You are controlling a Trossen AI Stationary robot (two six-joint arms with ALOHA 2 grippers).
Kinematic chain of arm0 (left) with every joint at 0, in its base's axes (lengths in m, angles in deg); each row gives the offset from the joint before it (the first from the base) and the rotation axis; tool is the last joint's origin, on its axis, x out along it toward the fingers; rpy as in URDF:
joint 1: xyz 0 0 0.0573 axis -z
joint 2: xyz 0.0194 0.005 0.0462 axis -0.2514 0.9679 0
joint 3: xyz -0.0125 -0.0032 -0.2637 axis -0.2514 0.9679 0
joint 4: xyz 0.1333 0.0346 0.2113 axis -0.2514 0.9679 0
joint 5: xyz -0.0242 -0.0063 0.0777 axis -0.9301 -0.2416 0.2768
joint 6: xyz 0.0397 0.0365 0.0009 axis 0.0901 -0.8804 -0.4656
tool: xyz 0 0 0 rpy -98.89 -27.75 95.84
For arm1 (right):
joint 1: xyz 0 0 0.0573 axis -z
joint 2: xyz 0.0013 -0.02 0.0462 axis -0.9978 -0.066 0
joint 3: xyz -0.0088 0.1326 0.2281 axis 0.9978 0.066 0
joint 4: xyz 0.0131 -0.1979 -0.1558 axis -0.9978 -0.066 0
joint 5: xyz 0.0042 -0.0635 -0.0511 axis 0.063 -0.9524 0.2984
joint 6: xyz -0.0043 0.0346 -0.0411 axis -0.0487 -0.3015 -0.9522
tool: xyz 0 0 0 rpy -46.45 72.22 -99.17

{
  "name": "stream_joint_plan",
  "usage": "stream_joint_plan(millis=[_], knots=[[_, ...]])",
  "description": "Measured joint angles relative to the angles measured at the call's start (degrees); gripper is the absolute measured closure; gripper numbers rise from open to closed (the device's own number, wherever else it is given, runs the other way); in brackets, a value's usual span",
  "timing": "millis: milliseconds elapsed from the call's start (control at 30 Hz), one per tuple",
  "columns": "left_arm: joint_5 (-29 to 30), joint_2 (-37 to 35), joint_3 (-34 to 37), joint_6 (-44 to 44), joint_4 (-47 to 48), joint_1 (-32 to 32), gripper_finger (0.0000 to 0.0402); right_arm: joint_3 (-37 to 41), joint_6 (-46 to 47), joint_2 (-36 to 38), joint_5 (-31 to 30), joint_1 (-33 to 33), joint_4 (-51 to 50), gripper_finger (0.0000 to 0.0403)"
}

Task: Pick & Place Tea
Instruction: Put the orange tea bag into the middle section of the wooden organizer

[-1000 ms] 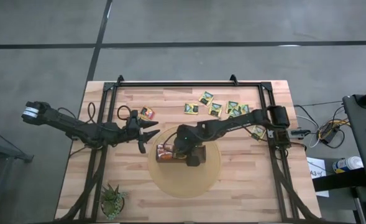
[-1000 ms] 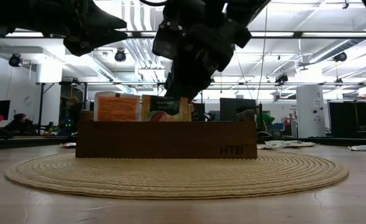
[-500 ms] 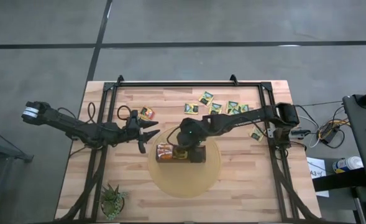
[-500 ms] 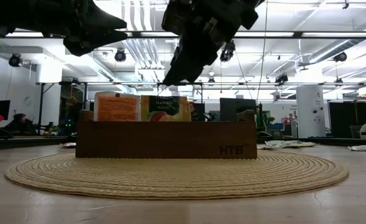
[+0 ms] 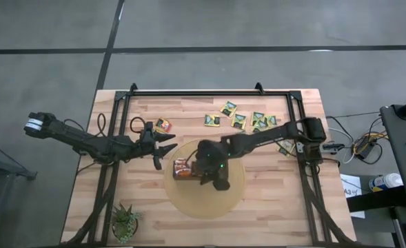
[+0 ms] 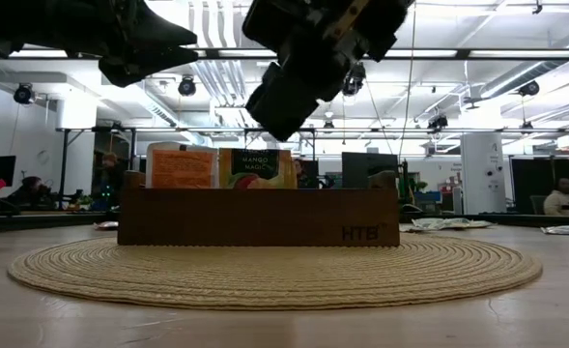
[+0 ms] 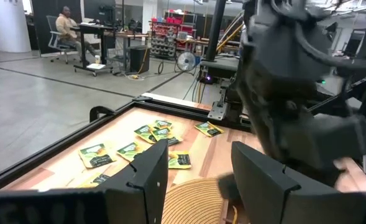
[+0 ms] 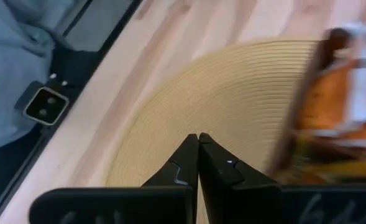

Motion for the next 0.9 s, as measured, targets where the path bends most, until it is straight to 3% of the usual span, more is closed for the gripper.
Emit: stream_joint_plan(millis=[367, 667, 900], knots=[[-0.02, 0.00, 0.00, 0.37, 0.07, 0.00, 0.0232, 0.00, 2.04, -3.20, -16.93, 0.23, -2.57, 0.0394], [-0.02, 0.00, 0.00, 0.44, 0.25, -0.01, 0.0232, 0.00, 2.21, -2.59, -22.32, 0.81, -4.74, 0.0394], [0.00, 0.00, 0.00, 0.44, 0.39, 0.00, 0.0232, 0.00, 2.03, -2.01, -20.77, 1.22, -5.55, 0.0394]])
